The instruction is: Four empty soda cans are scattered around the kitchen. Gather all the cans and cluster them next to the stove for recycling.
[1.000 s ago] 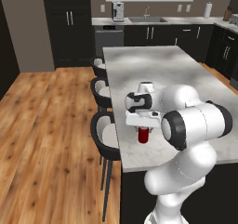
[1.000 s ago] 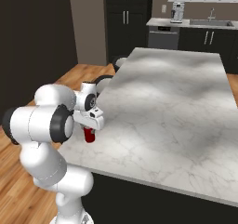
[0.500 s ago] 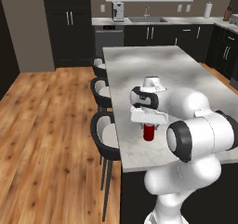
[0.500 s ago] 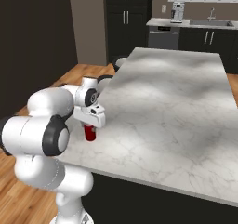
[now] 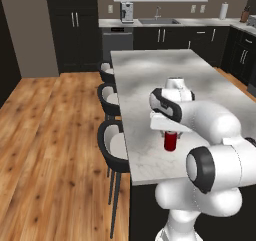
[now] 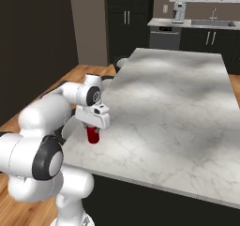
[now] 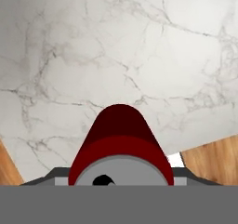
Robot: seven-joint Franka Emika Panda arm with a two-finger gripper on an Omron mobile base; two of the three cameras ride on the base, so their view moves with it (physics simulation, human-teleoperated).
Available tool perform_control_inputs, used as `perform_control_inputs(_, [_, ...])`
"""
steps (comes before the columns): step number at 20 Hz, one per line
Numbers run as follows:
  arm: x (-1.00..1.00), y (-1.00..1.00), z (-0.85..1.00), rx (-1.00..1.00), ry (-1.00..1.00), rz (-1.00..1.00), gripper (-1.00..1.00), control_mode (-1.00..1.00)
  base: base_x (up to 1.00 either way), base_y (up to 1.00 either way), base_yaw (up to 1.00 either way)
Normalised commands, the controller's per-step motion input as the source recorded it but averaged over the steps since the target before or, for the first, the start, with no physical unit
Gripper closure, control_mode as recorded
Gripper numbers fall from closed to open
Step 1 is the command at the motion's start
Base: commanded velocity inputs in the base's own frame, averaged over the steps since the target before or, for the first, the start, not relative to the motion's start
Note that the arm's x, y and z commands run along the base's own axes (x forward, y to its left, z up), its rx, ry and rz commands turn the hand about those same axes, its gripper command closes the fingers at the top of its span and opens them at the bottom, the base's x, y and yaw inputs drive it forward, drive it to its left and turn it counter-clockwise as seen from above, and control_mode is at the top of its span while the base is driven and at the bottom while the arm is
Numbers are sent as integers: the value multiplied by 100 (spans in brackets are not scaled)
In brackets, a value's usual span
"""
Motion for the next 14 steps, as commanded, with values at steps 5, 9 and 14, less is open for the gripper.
perform_control_inputs(5, [-41, -24, 9, 0, 0, 2, 100, -100, 0, 0, 0])
perform_control_inputs(9, [-25, -14, 7, 2, 1, 0, 100, -100, 0, 0, 0])
perform_control_inputs(14, [0, 0, 0, 0, 1, 0, 100, -100, 0, 0, 0])
